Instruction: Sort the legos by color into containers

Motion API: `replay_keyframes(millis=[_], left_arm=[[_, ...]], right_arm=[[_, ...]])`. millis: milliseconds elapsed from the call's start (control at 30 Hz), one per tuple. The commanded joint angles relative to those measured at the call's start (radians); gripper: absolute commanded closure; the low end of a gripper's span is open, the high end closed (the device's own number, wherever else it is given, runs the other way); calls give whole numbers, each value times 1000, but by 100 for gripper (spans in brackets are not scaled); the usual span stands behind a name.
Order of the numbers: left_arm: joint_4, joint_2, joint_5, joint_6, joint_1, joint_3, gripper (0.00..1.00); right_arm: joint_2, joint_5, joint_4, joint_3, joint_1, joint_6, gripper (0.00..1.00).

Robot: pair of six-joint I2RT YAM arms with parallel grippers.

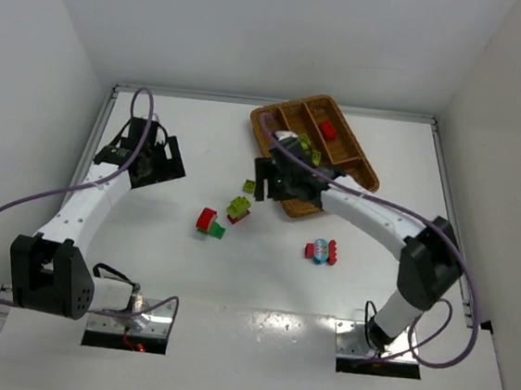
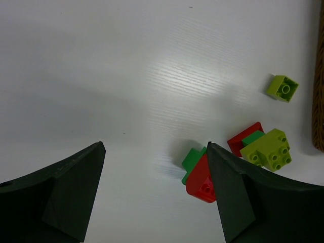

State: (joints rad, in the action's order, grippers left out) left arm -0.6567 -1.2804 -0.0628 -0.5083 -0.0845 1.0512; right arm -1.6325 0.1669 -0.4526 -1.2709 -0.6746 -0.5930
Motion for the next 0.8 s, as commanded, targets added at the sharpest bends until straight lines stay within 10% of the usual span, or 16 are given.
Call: replay_keyframes(millis=[0, 767], left_arm=[[20, -5, 4, 17, -1, 29, 13], [20, -36, -26, 27, -11, 29, 13]], right_arm=[[-114, -40, -11, -69, -66, -97, 28], [-757, 138, -201, -693, -57, -288, 41]])
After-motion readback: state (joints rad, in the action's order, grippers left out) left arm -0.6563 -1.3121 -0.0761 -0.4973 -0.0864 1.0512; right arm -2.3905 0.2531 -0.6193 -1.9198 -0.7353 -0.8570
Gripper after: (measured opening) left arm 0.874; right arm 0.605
